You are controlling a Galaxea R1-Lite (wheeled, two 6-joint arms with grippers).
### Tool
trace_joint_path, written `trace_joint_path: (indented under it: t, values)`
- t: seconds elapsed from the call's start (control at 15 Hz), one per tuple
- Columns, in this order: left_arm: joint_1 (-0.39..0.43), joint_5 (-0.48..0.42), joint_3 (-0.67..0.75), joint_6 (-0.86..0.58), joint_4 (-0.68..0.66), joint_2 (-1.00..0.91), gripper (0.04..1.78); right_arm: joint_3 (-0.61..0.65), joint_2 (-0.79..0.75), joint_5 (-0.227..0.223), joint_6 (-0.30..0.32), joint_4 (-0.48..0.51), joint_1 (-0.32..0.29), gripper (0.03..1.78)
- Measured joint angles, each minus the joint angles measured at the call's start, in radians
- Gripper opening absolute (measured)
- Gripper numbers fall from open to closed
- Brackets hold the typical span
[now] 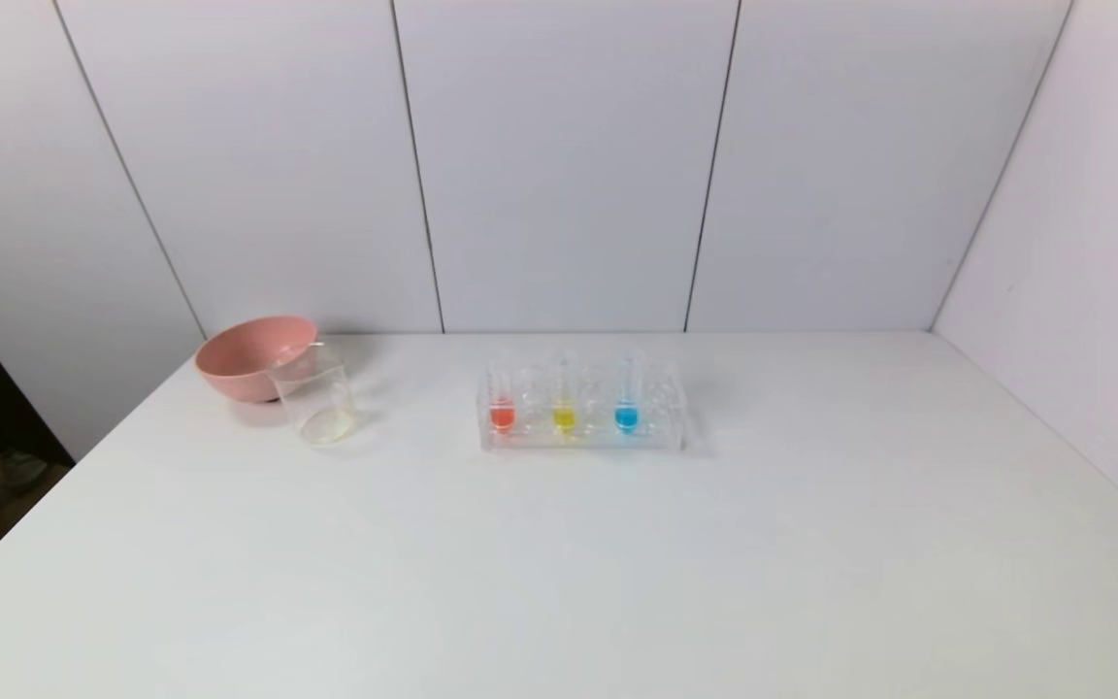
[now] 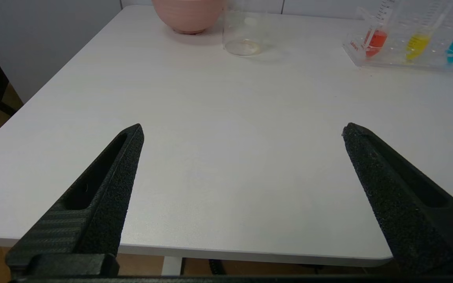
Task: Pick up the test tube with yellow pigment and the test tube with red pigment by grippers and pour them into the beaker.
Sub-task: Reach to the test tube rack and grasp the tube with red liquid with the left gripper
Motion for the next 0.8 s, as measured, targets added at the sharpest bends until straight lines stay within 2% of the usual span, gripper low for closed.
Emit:
trace_joint_path:
  t: [0.8]
  values:
    - [0.000,0.000,0.000,0.000,-0.001,0.000,1.76,0.000,0.000,0.000,0.001,0.000,0.000,1.71]
